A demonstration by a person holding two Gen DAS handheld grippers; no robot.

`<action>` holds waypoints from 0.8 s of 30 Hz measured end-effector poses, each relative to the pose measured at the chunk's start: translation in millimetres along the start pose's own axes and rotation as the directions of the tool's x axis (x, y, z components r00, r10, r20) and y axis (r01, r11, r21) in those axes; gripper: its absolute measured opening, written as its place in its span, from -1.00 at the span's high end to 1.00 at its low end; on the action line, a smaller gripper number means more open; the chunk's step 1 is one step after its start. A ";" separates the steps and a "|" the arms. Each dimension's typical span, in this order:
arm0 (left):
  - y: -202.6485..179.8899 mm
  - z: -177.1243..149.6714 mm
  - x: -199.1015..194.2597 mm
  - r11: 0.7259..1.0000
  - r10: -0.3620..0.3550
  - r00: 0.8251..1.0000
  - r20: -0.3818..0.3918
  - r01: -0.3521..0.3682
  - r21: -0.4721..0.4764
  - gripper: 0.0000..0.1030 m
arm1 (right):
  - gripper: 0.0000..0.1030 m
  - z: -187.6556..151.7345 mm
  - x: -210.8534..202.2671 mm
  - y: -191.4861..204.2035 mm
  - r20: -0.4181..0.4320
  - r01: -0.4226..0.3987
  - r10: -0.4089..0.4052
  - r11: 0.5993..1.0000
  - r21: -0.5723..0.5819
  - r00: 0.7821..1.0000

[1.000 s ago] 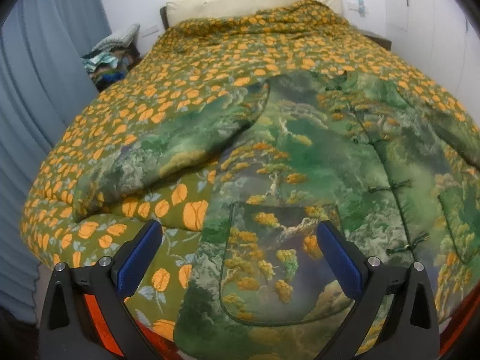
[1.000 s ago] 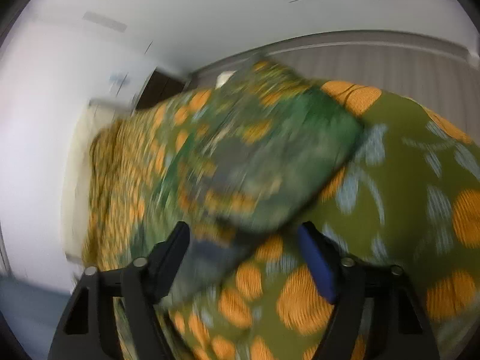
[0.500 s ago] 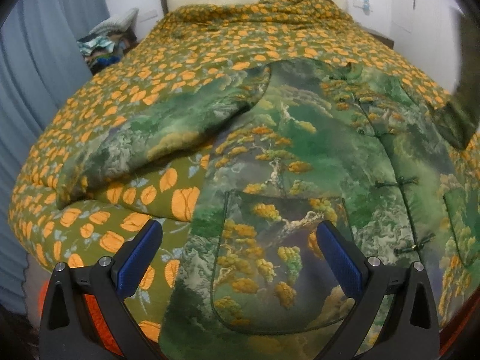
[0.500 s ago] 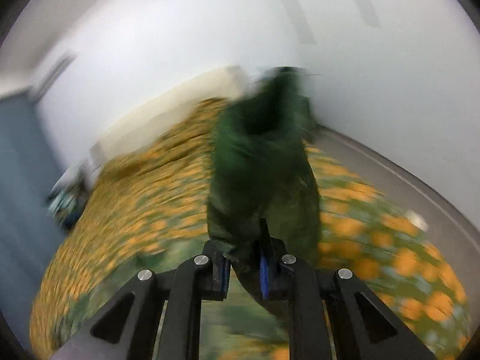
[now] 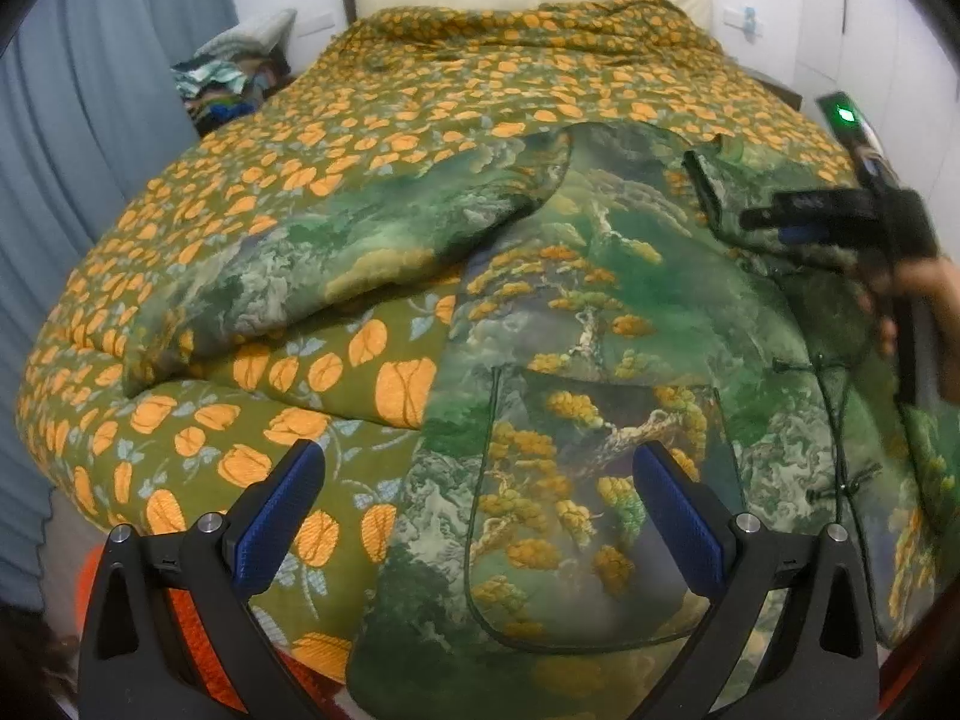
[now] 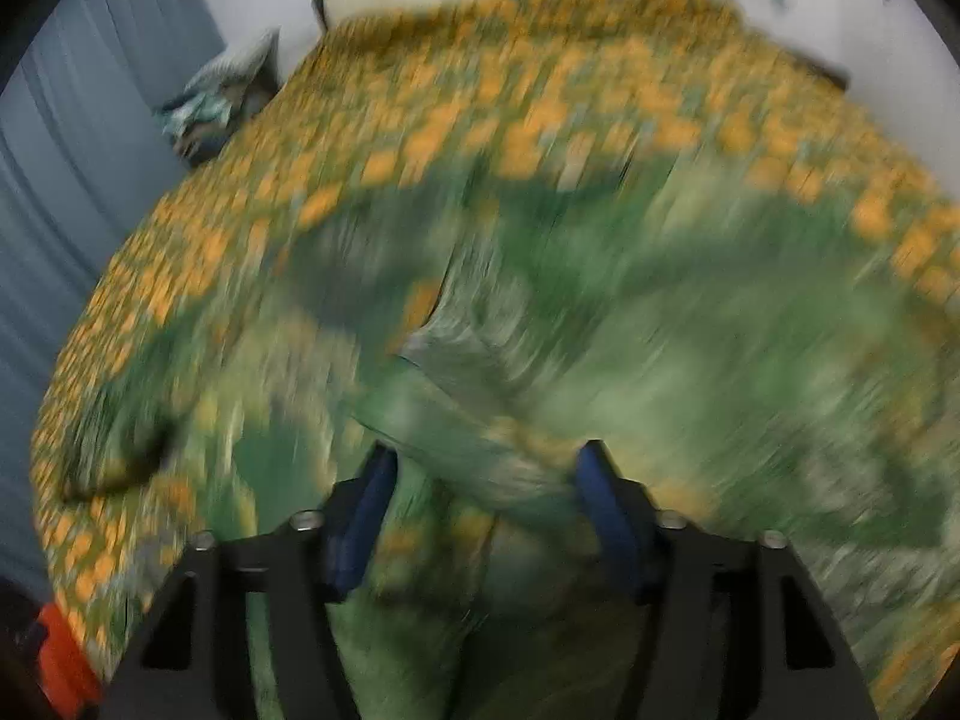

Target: Fold large clothes

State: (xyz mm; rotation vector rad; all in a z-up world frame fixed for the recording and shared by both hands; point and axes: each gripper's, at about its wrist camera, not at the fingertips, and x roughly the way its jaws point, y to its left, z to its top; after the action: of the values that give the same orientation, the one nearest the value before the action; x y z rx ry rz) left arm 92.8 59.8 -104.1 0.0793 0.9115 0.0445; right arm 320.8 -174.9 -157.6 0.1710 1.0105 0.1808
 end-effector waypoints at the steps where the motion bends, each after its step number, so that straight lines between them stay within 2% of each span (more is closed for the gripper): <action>1: 0.2 -0.3 0.8 1.000 -0.004 1.000 -0.002 0.004 -0.003 -0.99 | -0.23 -5.5 -9.6 -0.7 0.005 -0.028 0.028 0.999 -0.018 1.000; 4: -0.1 -0.9 5.8 1.000 -0.019 1.000 -0.011 0.019 -0.010 -0.99 | -0.27 -6.0 -45.6 -15.3 0.074 -0.070 0.073 0.997 -0.040 0.995; 7: -3.2 -1.0 14.3 1.000 -0.016 0.999 -0.028 0.016 -0.004 -0.99 | -0.56 14.2 -85.0 -38.5 0.192 0.010 -0.004 1.000 -0.030 0.981; 8: -4.2 -1.1 15.8 1.000 -0.013 0.999 -0.033 0.013 -0.003 -0.99 | -0.58 24.5 -90.0 -50.8 0.214 0.055 -0.050 0.998 -0.016 0.975; 10: -6.2 -2.7 17.7 1.000 -0.007 0.999 -0.035 0.007 0.000 -0.99 | -0.58 40.1 -82.0 -66.5 0.193 0.068 -0.071 0.997 0.023 0.979; 12: -8.3 -4.6 16.8 1.000 0.009 0.999 -0.031 -0.009 0.012 -0.99 | -0.56 49.7 -71.1 -65.7 0.165 0.053 -0.056 0.998 0.020 0.985; 15: -8.5 -8.0 13.3 0.999 0.031 0.999 -0.022 -0.030 0.028 -0.99 | -0.52 41.7 -49.5 -20.2 0.103 -0.039 0.058 0.983 -0.178 0.993; 16: -8.1 -9.0 12.7 0.999 0.031 0.999 -0.020 -0.031 0.029 -0.99 | -0.50 30.5 -45.8 -1.9 0.069 -0.067 0.088 0.963 -0.261 0.994; 17: -7.6 -9.8 13.8 0.999 0.029 0.999 -0.024 -0.028 0.027 -0.99 | -0.49 16.8 -37.3 19.5 0.030 -0.065 0.081 0.930 -0.363 0.996; 18: -7.6 -10.0 15.3 0.999 0.025 0.999 -0.030 -0.024 0.026 -0.99 | -0.46 7.3 -27.9 34.8 0.006 -0.042 0.049 0.898 -0.439 0.999; 20: -8.9 -10.4 18.9 1.000 0.013 0.999 -0.045 -0.012 0.025 -0.99 | -0.22 -11.2 -7.5 52.6 -0.013 0.026 -0.039 0.836 -0.548 0.999; 22: -11.1 -10.5 19.8 0.999 0.007 0.999 -0.047 -0.005 0.033 -0.99 | -0.07 -14.2 8.6 51.6 -0.008 0.084 -0.105 0.837 -0.541 0.994; 24: -11.7 -10.4 16.6 0.999 0.007 0.999 -0.036 -0.006 0.043 -0.99 | 0.35 -9.8 15.9 38.8 0.008 0.123 -0.135 0.873 -0.473 0.991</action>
State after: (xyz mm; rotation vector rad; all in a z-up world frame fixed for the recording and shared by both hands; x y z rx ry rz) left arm 94.7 49.8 -124.6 0.1217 0.9485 0.0324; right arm 318.0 -133.1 -167.1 -0.3472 0.9714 0.3030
